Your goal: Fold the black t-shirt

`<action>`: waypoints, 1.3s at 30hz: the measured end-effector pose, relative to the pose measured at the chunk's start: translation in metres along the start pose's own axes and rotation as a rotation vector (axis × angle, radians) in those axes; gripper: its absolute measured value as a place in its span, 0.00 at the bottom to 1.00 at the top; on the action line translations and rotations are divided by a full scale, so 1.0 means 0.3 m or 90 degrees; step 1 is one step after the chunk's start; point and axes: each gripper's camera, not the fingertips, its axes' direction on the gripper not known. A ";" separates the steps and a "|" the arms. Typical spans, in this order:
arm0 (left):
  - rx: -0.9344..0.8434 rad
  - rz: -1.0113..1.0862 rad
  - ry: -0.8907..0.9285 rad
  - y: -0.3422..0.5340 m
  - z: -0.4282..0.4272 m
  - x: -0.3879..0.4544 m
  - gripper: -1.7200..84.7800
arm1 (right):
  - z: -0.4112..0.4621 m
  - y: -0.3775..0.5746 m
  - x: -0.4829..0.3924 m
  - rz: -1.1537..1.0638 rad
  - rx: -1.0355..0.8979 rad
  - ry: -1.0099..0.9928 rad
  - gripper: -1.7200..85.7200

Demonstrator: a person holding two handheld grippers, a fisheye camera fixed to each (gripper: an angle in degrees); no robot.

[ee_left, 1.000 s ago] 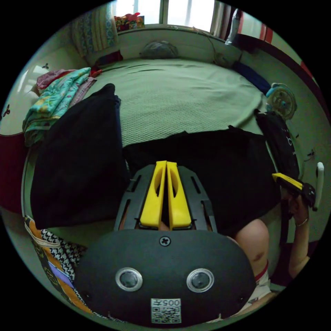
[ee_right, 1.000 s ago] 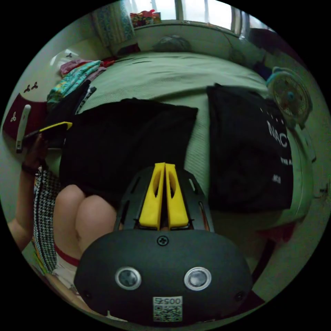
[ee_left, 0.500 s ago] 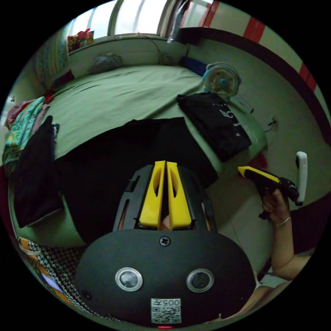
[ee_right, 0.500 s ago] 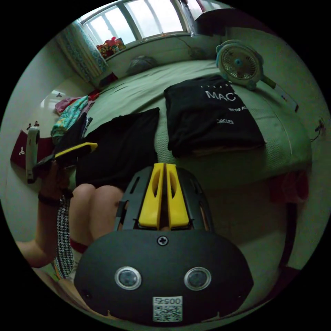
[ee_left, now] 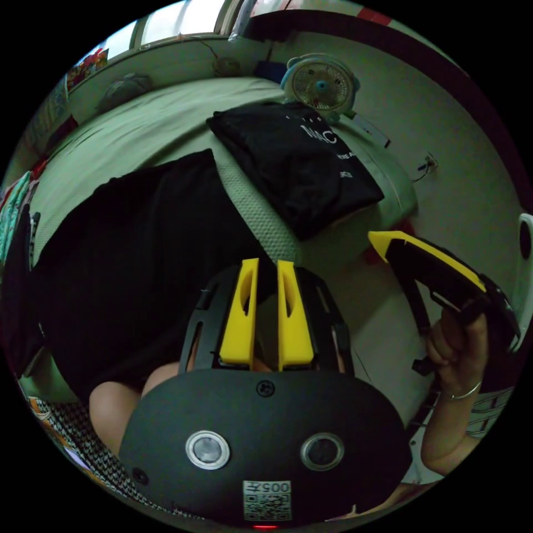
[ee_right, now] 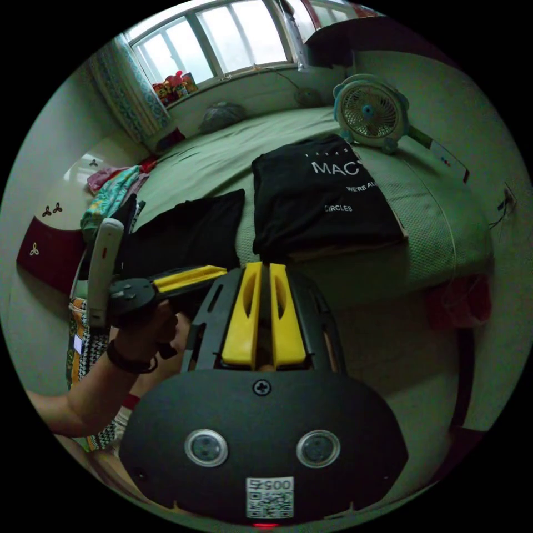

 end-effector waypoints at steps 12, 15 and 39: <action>-0.011 -0.014 -0.042 0.016 0.134 0.116 0.09 | 0.030 -0.110 0.003 -0.023 -0.027 -0.036 0.06; -0.030 -0.032 0.036 0.019 0.114 0.088 0.07 | 0.037 -0.164 -0.017 -0.049 -0.033 -0.021 0.06; 0.060 -0.056 0.147 0.261 -0.184 -0.177 0.05 | 0.471 -0.803 -0.164 0.081 -0.215 -0.165 0.09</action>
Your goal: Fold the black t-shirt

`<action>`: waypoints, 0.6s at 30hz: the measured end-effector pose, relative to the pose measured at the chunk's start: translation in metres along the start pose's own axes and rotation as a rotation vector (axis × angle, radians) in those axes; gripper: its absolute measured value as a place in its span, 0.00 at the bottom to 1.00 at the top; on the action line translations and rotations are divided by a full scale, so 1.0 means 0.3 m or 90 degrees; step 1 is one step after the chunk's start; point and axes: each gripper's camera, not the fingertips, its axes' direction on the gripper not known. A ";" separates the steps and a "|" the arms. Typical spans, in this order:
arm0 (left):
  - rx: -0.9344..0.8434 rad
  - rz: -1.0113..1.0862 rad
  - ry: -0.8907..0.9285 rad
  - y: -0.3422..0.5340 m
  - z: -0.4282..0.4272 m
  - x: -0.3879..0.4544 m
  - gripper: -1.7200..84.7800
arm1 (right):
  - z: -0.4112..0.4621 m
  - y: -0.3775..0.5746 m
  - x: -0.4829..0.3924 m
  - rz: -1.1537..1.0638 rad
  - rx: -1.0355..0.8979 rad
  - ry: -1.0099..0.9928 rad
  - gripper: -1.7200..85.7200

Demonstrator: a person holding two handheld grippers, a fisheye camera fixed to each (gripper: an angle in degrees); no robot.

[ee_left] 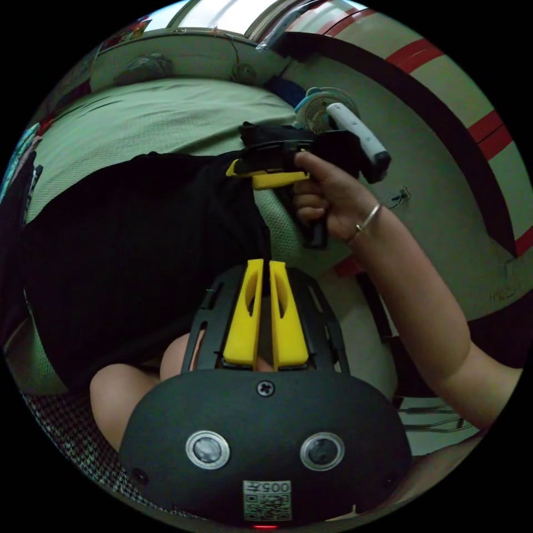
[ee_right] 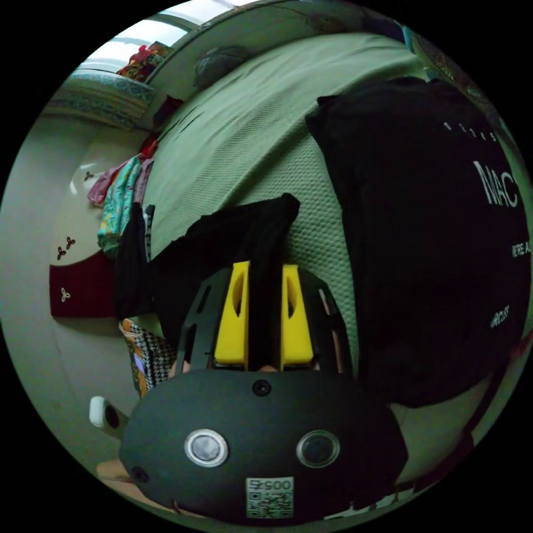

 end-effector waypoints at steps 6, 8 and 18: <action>0.016 -0.002 0.008 0.039 -0.101 -0.062 0.04 | 0.031 -0.091 -0.091 0.017 -0.010 0.022 0.02; 0.028 -0.002 0.008 0.047 -0.138 -0.080 0.03 | 0.021 -0.115 -0.160 -0.022 -0.002 0.080 0.01; 0.068 0.039 0.036 0.005 -0.324 -0.094 0.03 | -0.117 -0.165 -0.237 -0.012 0.079 0.159 0.00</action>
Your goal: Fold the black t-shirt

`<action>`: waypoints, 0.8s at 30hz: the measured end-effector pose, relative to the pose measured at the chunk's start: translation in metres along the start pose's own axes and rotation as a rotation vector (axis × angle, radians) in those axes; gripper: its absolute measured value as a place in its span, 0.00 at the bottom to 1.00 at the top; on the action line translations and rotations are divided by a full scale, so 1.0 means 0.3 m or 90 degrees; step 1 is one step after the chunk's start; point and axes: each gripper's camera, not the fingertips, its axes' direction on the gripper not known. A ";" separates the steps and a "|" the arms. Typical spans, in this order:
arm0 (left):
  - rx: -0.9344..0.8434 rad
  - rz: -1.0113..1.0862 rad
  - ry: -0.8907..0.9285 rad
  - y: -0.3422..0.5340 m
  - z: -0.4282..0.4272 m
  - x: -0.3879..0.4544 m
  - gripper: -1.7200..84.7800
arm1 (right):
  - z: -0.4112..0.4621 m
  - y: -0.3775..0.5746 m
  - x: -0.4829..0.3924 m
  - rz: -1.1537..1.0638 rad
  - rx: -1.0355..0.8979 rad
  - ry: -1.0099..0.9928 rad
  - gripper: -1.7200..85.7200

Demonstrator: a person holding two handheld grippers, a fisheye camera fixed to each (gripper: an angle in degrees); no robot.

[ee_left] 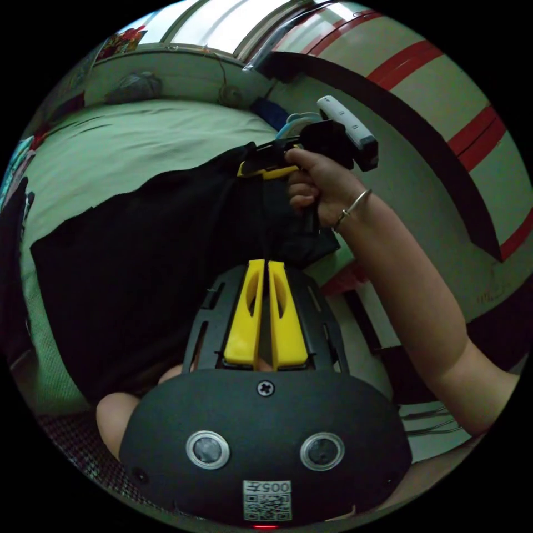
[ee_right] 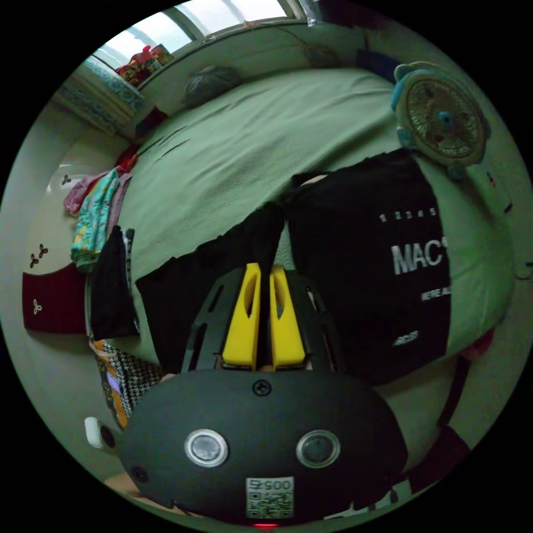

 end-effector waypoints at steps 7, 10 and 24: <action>0.022 0.023 -0.005 0.056 -0.161 -0.053 0.03 | -0.035 0.049 -0.126 -0.022 0.016 0.037 0.00; 0.030 0.000 -0.024 0.104 -0.249 -0.128 0.03 | 0.010 0.079 -0.254 -0.059 0.012 0.049 0.01; 0.045 -0.201 -0.161 0.347 -0.648 -0.634 0.02 | 0.273 0.314 -0.975 -0.330 0.026 0.048 0.12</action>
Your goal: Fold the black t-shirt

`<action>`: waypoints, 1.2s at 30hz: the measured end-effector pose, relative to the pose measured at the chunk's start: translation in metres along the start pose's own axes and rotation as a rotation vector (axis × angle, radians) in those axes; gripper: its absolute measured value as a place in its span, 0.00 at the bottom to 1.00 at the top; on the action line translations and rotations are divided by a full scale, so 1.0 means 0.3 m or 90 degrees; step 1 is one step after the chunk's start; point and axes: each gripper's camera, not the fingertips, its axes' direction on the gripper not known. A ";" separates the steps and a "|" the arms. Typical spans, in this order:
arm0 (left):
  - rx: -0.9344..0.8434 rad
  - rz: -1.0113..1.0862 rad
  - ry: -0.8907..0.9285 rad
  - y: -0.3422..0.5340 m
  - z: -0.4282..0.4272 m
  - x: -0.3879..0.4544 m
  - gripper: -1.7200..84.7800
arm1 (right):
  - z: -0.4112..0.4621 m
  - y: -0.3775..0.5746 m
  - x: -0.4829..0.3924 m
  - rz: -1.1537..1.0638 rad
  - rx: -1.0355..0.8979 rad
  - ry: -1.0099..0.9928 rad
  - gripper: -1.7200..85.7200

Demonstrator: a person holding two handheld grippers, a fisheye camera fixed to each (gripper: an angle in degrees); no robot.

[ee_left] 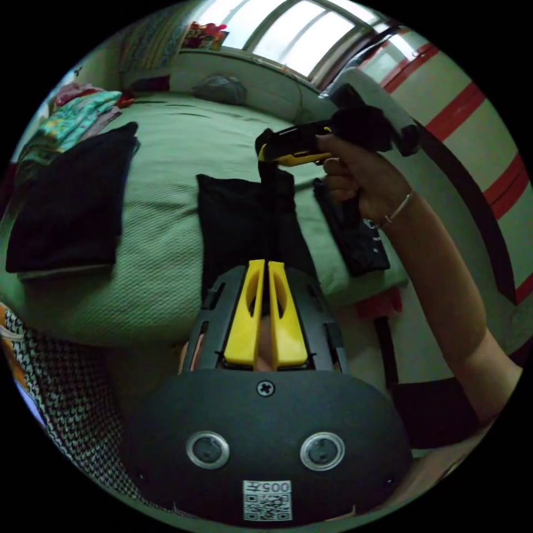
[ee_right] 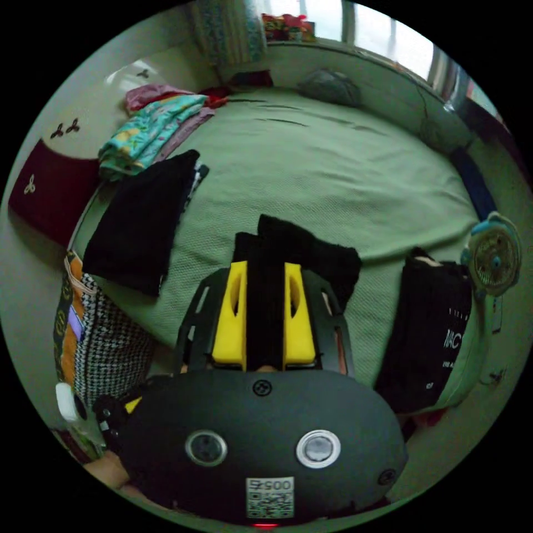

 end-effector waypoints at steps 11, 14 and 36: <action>-0.038 -0.009 0.029 -0.066 -0.065 -0.205 0.02 | 0.097 0.448 -0.037 -0.062 0.014 0.024 0.17; -0.023 0.004 0.036 -0.089 -0.118 -0.222 0.02 | 0.162 0.576 -0.063 -0.047 -0.005 0.016 0.18; -0.186 0.068 -0.130 -0.037 -0.183 -0.425 0.02 | 0.378 0.749 -0.082 0.048 -0.057 0.056 0.00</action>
